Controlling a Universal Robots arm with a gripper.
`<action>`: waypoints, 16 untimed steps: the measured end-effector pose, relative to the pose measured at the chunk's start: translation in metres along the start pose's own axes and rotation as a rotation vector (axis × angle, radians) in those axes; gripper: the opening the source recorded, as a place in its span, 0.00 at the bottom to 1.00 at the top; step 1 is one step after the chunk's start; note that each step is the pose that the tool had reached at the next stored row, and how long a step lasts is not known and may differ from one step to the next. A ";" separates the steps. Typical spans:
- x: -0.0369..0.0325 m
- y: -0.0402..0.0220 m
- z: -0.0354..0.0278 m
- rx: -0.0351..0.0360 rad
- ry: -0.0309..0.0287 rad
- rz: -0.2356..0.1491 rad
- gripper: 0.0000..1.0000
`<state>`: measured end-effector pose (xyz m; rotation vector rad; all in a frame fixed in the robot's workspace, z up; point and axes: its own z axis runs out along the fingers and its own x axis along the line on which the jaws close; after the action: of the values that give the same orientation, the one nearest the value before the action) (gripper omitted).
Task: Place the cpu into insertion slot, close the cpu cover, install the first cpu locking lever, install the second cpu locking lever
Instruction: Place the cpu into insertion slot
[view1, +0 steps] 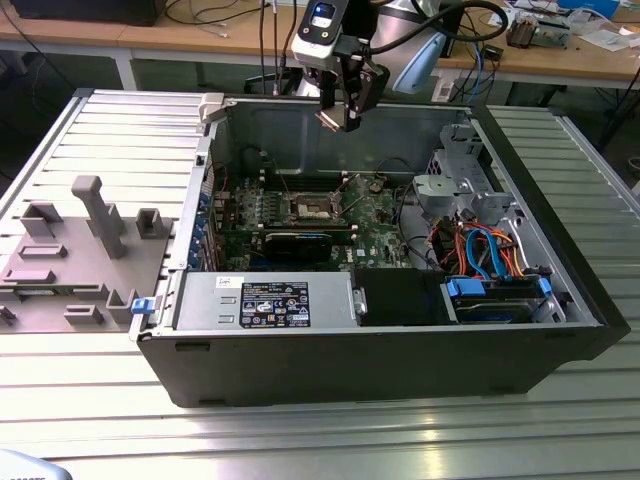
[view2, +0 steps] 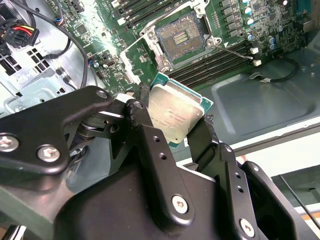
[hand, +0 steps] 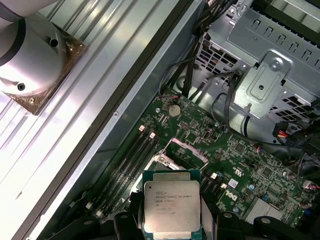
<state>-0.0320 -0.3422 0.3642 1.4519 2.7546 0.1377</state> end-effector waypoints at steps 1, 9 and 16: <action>0.0000 0.0000 0.0000 -0.0001 -0.0001 0.000 0.55; 0.0000 0.0000 0.0000 -0.0001 -0.0005 0.005 0.55; 0.0000 0.0000 0.0000 -0.0002 -0.0008 0.009 0.55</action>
<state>-0.0320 -0.3422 0.3642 1.4644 2.7476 0.1376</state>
